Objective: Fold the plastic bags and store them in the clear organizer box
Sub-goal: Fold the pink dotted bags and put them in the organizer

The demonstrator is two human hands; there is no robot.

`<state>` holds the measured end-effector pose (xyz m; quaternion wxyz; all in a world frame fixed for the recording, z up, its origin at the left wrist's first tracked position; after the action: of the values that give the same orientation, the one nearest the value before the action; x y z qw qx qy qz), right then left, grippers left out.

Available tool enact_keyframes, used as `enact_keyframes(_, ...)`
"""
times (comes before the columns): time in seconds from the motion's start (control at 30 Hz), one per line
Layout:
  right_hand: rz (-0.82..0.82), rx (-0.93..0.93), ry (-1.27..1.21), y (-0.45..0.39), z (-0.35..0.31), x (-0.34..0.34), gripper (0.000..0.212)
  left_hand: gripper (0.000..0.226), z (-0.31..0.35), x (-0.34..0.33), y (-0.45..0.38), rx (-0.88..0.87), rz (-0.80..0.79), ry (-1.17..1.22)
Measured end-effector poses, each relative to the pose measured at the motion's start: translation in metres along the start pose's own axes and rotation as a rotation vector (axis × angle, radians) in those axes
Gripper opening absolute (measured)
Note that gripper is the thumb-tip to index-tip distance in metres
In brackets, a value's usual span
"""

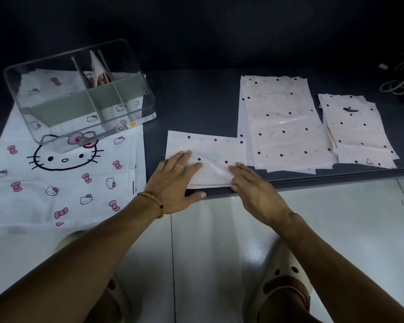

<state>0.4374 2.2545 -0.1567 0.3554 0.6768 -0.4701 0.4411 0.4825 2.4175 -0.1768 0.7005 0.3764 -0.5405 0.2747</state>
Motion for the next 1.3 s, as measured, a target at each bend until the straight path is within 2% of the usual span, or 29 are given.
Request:
enact_keyframes(0.07, 0.039, -0.119, -0.121, -0.005, 0.008, 0.011, 0.026, 0.070, -0.001, 0.004, -0.001, 0.002, 0.005, -0.018)
enact_keyframes(0.13, 0.058, -0.209, -0.213, -0.012, 0.013, 0.020, 0.024, 0.051, 0.000, 0.013, -0.004, -0.004, 0.042, 0.000)
enact_keyframes(0.23, 0.005, -0.289, -0.344, -0.019, 0.019, 0.023, 0.022, 0.035, -0.002, 0.031, -0.007, -0.009, 0.107, 0.160)
enact_keyframes(0.3, 0.018, -0.357, -0.410, -0.020, 0.028, 0.024, 0.013, 0.029, -0.011, 0.041, -0.007, 0.005, 0.129, 0.273)
enact_keyframes(0.37, 0.086, -0.435, -0.448, -0.023, 0.038, 0.027, 0.004, 0.024, -0.031, 0.044, -0.006, 0.105, 0.156, 0.446)
enact_keyframes(0.47, 0.149, -0.557, -0.416, -0.030, 0.050, 0.028, 0.011, 0.029, -0.063, 0.036, -0.003, 0.331, 0.171, 0.594)
enact_keyframes(0.57, 0.169, -0.669, -0.288, -0.038, 0.057, 0.026, 0.032, 0.036, -0.077, 0.029, -0.005, 0.477, 0.167, 0.520)
enact_keyframes(0.7, 0.105, -0.703, -0.165, -0.053, 0.059, 0.021, 0.023, 0.039, -0.083, 0.029, -0.015, 0.520, 0.129, 0.434)
enact_keyframes(0.8, 0.067, -0.711, -0.104, -0.060, 0.062, 0.020, 0.028, 0.035, -0.085, 0.030, -0.019, 0.529, 0.131, 0.447)
enact_keyframes(0.9, 0.041, -0.775, -0.141, -0.060, 0.067, 0.017, 0.032, 0.031, -0.089, 0.031, -0.018, 0.581, 0.175, 0.460)
enact_keyframes(0.97, 0.037, -0.812, -0.185, -0.060, 0.071, 0.014, 0.033, 0.038, -0.087, 0.042, -0.012, 0.611, 0.263, 0.359)
enact_keyframes(1.0, 0.043, -0.826, -0.206, -0.060, 0.073, 0.014, 0.033, 0.040, -0.080, 0.052, -0.011, 0.554, 0.340, 0.272)
enact_keyframes(1.07, 0.054, -0.840, -0.223, -0.059, 0.074, 0.013, 0.034, 0.033, -0.050, 0.066, -0.010, 0.284, 0.491, 0.116)
enact_keyframes(1.1, 0.052, -0.844, -0.227, -0.059, 0.075, 0.012, 0.034, 0.027, -0.034, 0.062, -0.012, 0.136, 0.492, 0.077)
enact_keyframes(1.13, 0.048, -0.844, -0.226, -0.059, 0.075, 0.012, 0.034, 0.026, -0.025, 0.051, -0.015, 0.040, 0.427, 0.080)
enact_keyframes(1.2, 0.024, -0.817, -0.205, -0.061, 0.074, 0.012, 0.033, 0.035, -0.025, 0.025, -0.018, 0.016, 0.255, 0.154)
enact_keyframes(1.3, 0.046, -0.776, -0.216, -0.061, 0.071, 0.019, 0.028, 0.041, -0.034, 0.017, -0.018, -0.004, 0.248, 0.244)
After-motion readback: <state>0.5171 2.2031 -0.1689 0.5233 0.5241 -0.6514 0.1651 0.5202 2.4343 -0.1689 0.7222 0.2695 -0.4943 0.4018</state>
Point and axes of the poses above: each hand's wrist, its own y-axis away from the middle knuckle, its own x-axis out of the back of the hand, z = x × y, the point moved 9 cm from there along -y, towards the middle knuckle, and after that the axes turned 1 degree about -z, right-handed, at the moved point
